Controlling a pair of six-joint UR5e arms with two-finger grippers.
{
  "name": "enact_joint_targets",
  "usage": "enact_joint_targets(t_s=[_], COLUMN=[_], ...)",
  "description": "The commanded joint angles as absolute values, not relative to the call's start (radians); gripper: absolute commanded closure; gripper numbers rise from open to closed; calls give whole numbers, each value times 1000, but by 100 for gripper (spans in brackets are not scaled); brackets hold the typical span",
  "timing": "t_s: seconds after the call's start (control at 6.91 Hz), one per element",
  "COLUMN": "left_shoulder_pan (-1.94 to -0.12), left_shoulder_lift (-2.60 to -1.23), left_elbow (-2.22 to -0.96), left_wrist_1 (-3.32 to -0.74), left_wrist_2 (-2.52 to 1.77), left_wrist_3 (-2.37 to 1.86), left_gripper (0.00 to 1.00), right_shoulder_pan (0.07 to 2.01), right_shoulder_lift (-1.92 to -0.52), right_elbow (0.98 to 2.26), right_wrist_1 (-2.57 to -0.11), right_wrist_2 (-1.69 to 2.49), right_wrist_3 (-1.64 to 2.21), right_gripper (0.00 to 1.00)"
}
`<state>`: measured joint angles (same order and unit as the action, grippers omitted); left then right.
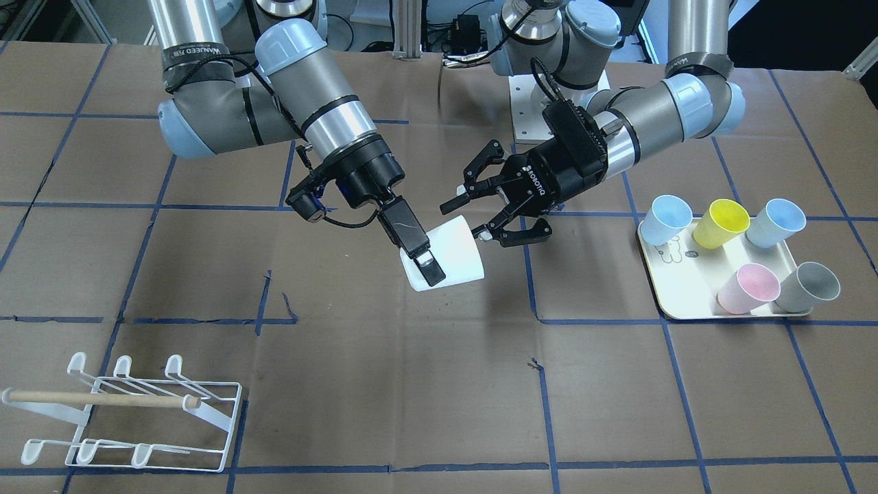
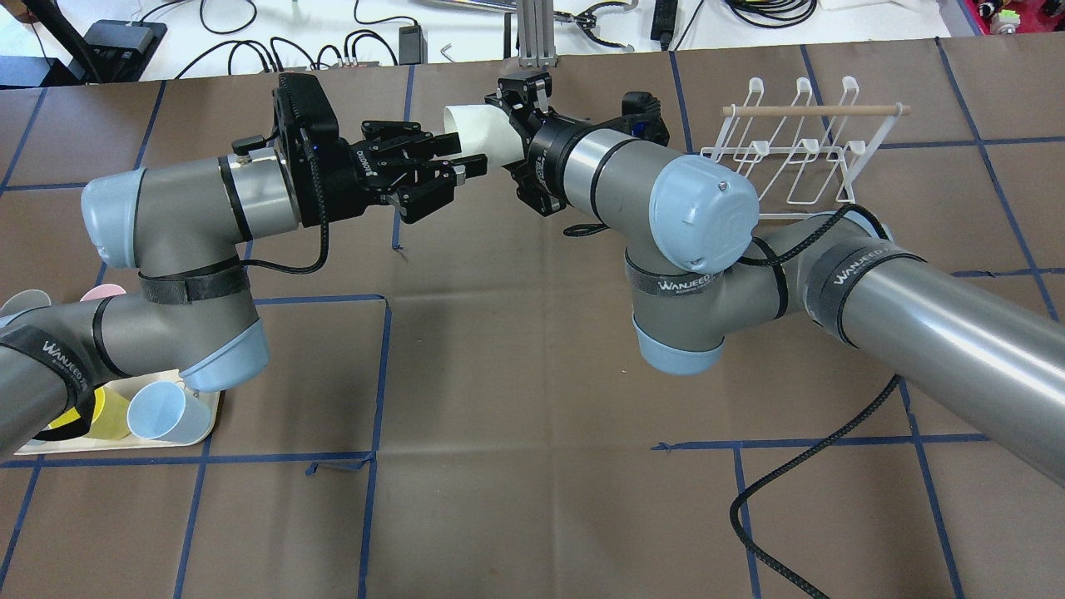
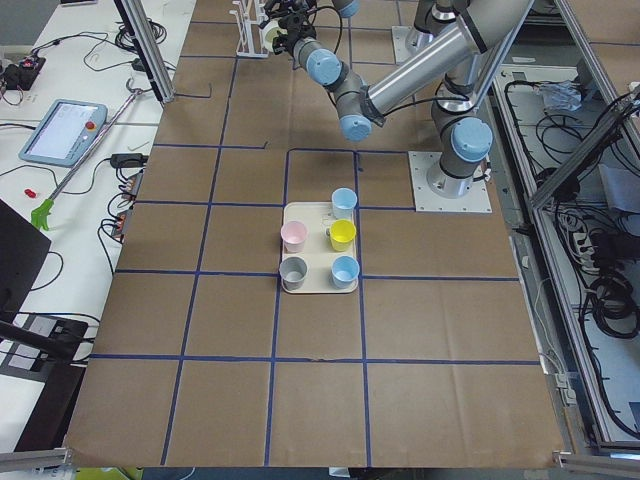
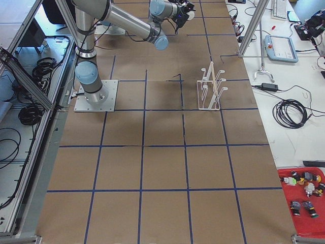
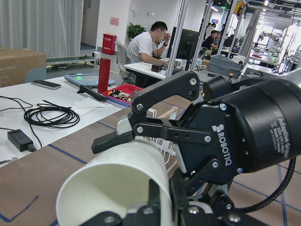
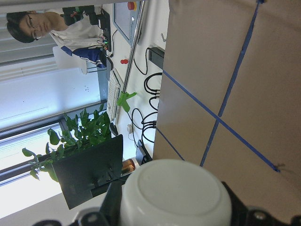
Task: Transfer IKEA cup to right arm and place on rack
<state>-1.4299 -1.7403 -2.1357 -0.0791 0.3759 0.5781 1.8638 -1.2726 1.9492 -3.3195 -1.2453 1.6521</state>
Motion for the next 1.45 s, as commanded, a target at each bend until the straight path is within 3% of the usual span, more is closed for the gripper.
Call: enact_joint_targets(t_s=[0.0, 0.29, 0.58, 0.87, 1.3], left_shoulder_pan=[-1428, -1407, -1274, -1253, -1279], left_shoulder_lift=[-1735, -1730, -1720, -1713, -1741], left_elbow=[-2134, -2131, -2137, -2126, -2001], left_wrist_1=[-78, -78, -86, -91, -185], left_wrist_2=[377, 388, 385, 615, 921], left_wrist_3=[577, 557, 557, 554, 396], left_gripper=[2, 1, 1, 1, 1], right_shoulder_pan=[1864, 1864, 1861, 1794, 1674], right_shoulder_lift=[-1273, -1275, -1261, -1262, -1273], right_elbow=[1948, 1948, 1931, 1916, 1911], right_wrist_1=[-3320, -3320, -3320, -3316, -3310], right_wrist_2=[-1238, -1233, -1230, -1230, -1236], right_wrist_3=[1654, 1649, 1640, 1454, 1066], right_gripper=[41, 50, 59, 67, 75])
